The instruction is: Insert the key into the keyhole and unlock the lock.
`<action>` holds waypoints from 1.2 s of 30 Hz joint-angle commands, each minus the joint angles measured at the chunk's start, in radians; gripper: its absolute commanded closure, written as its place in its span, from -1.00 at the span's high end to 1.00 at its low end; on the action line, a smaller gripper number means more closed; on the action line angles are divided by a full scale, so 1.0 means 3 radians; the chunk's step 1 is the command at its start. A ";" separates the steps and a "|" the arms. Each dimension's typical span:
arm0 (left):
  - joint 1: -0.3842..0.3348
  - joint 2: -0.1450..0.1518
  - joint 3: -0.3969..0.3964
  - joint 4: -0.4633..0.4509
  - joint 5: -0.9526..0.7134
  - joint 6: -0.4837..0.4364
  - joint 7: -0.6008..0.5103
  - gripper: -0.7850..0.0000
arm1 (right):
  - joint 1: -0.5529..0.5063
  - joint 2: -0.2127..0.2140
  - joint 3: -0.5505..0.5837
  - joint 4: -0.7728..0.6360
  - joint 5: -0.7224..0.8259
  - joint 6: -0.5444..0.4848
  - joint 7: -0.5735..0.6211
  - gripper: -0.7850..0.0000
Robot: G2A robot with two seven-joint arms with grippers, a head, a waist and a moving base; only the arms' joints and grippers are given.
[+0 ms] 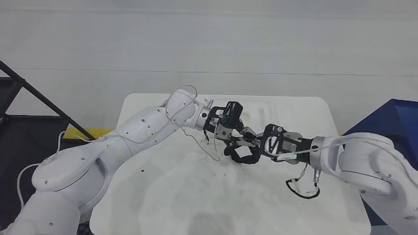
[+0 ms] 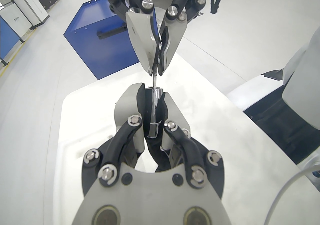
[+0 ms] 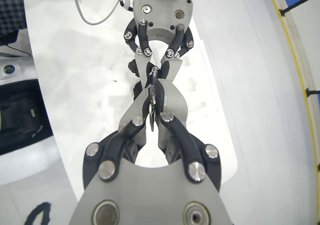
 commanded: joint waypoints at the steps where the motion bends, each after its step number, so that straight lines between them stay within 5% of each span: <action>1: -0.0005 0.0000 0.0000 0.0001 0.0001 0.0000 0.0000 -1.00 | -0.0044 -0.0001 0.0029 -0.0009 0.0116 0.0131 0.0028 -1.00; 8: -0.0025 0.0004 0.0000 -0.0005 -0.0002 0.0000 0.0000 -1.00 | -0.0168 -0.0002 0.0138 -0.0012 0.0427 0.0347 0.0061 -0.95; 9: -0.0024 0.0006 0.0000 -0.0003 0.0002 0.0000 0.0000 -1.00 | -0.0183 -0.0002 0.0147 -0.0011 0.0467 0.0343 0.0070 -0.15; 10: -0.0019 0.0008 0.0000 0.0006 0.0011 0.0000 0.0000 -1.00 | -0.0189 -0.0001 0.0159 -0.0014 0.0497 0.0329 0.0091 1.00; 19: 0.0105 0.0030 0.0000 0.0058 0.0074 0.0000 -0.0124 -1.00 | -0.0254 0.0027 0.0440 -0.0008 0.0632 0.0129 0.0081 1.00; 34: 0.0648 0.0039 0.0000 -0.0100 -0.0085 0.0000 -0.0928 -1.00 | -0.0445 0.0044 0.0714 0.0118 0.0711 -0.0062 -0.0085 1.00; 35: 0.0666 0.0034 0.0000 -0.0108 -0.0112 0.0000 -0.1009 -0.88 | -0.0439 0.0041 0.0702 0.0125 0.0714 -0.0072 -0.0093 1.00; 36: 0.0687 0.0028 0.0000 -0.0121 -0.0154 0.0000 -0.1079 -0.25 | -0.0433 0.0037 0.0685 0.0137 0.0717 -0.0082 -0.0095 1.00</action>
